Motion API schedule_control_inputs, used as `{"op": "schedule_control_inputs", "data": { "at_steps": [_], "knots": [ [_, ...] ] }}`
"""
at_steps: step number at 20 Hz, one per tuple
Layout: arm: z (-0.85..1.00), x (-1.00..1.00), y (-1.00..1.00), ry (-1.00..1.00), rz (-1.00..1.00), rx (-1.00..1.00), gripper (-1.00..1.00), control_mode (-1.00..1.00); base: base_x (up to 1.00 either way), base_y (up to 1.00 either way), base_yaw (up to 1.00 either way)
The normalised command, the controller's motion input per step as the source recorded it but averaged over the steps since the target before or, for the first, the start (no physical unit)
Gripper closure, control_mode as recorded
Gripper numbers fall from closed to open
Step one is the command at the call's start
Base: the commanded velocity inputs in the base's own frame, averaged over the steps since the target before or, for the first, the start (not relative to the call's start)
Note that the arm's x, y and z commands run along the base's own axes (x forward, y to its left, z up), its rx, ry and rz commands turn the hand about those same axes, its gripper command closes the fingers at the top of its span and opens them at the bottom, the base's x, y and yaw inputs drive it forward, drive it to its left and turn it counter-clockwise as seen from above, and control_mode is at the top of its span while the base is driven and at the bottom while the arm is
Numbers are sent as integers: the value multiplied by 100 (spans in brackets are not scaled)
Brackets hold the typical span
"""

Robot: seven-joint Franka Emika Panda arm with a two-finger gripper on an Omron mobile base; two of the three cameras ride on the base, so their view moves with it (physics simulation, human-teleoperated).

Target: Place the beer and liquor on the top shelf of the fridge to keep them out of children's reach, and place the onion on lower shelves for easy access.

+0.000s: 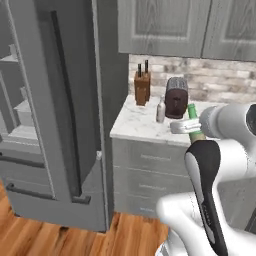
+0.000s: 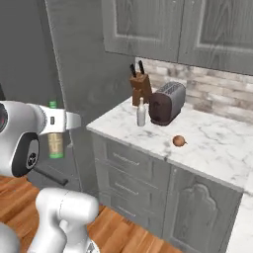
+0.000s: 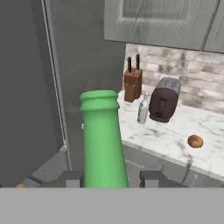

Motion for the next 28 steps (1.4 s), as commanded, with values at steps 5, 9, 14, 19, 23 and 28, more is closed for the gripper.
{"op": "schedule_control_inputs", "data": {
  "at_steps": [5,9,14,19,23,28],
  "knots": [
    [0,0,0,0,0,0,100,100,-5,53,72],
    [0,0,0,0,0,0,100,100,0,91,59],
    [0,0,0,0,0,0,100,100,0,100,53],
    [0,0,0,0,0,0,100,100,9,99,46],
    [0,0,0,0,0,0,100,100,33,46,15],
    [0,0,0,0,0,0,100,100,55,10,-3]
  ]
}}
